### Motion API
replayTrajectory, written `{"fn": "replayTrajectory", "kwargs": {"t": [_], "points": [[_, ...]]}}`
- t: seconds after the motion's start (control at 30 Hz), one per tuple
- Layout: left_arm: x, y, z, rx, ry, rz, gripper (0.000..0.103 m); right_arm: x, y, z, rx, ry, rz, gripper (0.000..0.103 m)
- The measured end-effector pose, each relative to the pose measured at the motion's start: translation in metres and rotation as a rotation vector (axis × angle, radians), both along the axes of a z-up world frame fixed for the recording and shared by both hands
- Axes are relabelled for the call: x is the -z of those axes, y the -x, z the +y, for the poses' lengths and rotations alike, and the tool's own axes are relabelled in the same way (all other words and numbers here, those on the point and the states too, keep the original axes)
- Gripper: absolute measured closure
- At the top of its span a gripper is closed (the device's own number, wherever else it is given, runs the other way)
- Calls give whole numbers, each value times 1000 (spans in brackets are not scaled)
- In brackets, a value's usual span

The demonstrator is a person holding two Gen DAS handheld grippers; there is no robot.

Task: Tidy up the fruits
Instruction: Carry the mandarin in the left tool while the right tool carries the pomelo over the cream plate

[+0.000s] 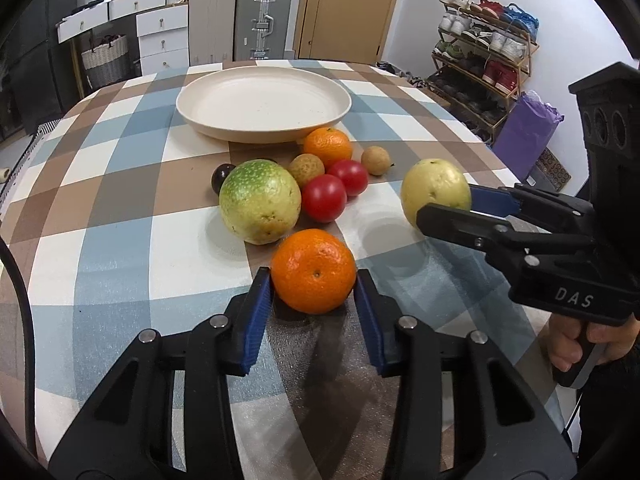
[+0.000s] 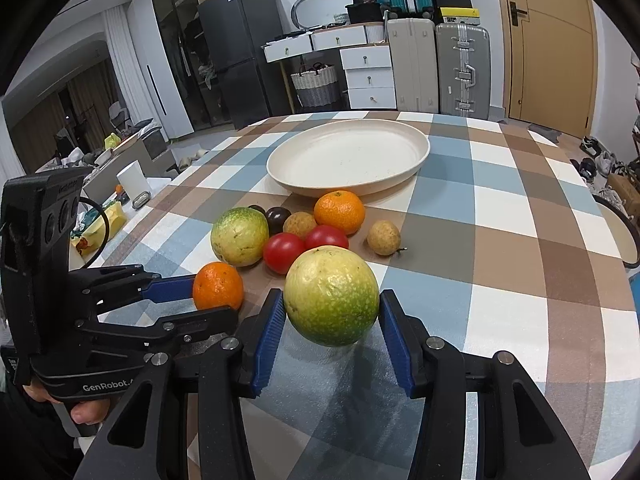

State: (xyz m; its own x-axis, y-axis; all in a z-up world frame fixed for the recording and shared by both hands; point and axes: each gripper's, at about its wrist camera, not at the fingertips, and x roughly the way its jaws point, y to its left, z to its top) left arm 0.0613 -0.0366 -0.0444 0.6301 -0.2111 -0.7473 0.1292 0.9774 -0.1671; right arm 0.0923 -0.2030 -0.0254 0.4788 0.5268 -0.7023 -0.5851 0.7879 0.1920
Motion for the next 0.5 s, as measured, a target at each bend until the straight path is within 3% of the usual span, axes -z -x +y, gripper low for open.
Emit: {"fn": "replayTrajectory", "kwargs": {"t": [0.5], "points": [[-51, 4, 28, -62, -1, -129, 64, -21, -12, -1, 15, -41, -40, 54]]}}
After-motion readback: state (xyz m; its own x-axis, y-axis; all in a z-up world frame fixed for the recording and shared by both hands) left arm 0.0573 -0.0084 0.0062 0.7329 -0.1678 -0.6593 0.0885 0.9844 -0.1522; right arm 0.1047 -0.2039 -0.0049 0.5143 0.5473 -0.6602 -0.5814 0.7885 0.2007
